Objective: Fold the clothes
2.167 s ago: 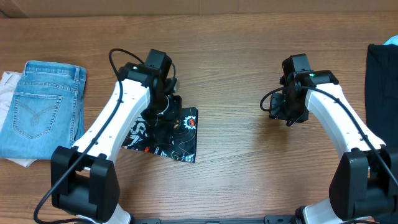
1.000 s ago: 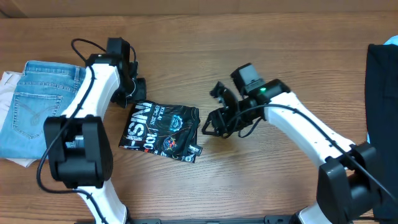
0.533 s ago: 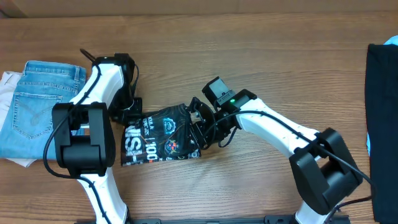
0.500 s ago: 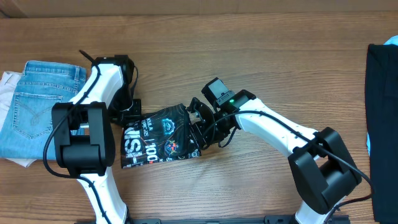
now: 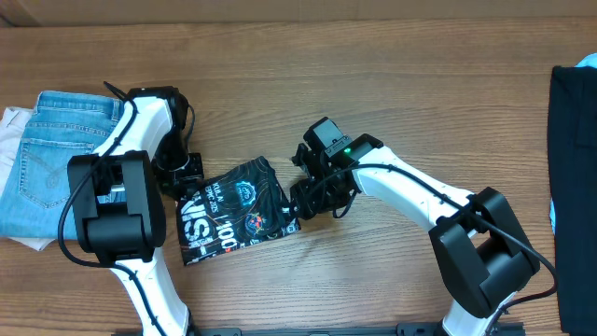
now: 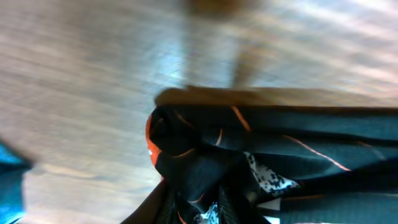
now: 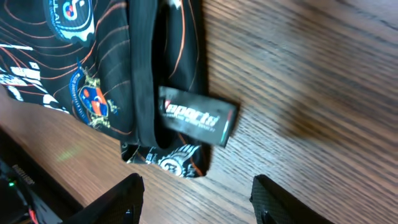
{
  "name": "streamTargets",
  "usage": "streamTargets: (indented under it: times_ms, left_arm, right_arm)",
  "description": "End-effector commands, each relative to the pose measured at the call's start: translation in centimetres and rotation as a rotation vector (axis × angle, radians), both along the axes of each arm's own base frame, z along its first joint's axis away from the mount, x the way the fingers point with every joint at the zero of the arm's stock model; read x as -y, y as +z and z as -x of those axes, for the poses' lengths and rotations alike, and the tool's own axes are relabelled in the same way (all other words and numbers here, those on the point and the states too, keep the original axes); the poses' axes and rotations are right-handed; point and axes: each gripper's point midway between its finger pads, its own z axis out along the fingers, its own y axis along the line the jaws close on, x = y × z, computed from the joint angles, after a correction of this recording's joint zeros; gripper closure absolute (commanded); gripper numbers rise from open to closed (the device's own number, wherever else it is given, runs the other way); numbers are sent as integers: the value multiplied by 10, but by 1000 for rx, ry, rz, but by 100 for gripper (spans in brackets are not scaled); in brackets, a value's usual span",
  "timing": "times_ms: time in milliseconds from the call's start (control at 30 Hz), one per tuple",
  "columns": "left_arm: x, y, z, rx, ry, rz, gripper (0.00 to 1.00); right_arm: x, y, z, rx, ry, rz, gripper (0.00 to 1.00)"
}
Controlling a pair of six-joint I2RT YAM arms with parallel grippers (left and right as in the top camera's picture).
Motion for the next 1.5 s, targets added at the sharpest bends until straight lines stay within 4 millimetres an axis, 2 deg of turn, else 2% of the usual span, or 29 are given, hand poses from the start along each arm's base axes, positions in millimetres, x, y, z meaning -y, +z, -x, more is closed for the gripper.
streamTargets:
  times_ms: [0,67,133,167,233,267,367,433,567,733,1000,1167,1267,1333,1400,1467]
  left_arm:
    - [15,31,-34,163,44,107,74]
    - [11,54,-45,249,79,88,70]
    - [2,73,-47,308,121,45,66]
    - [-9,88,-44,341,156,-2,63]
    - [-15,102,-41,375,176,-22,58]
    - [-17,108,-40,392,182,-22,51]
    - [-18,113,-33,404,184,-15,42]
    - [-17,105,-28,386,163,-4,40]
    - [-6,71,-21,367,128,67,33]
    - [-1,33,-14,384,121,171,30]
    - [6,-3,-1,412,71,261,29]
    - [25,-20,1,456,32,377,30]
    - [26,-31,6,458,32,377,36]
    - [26,-35,7,464,26,376,54]
    - [26,-33,4,474,20,375,86]
    - [25,-29,-1,485,18,373,96]
  right_arm:
    - [3,0,-9,26,-15,24,39]
    - [10,-2,-9,23,-23,52,39]
    - [20,-5,-11,20,-39,92,39]
    - [28,-6,-12,13,-54,117,39]
    - [37,-7,-14,-2,-75,133,39]
    - [42,-7,-15,-8,-86,140,39]
    - [54,-7,-21,-23,-124,148,39]
    - [62,-8,-24,-31,-148,152,39]
    - [77,-8,-28,-59,-195,165,39]
    - [87,-8,-29,-77,-218,174,39]
    - [86,-8,-32,-76,-240,172,38]
    - [86,-8,-32,-75,-243,171,38]
    - [86,-8,-32,-75,-243,171,38]
    - [86,-8,-32,-75,-243,171,39]
    - [86,-8,-32,-75,-243,171,38]
    - [86,-8,-32,-74,-243,170,39]
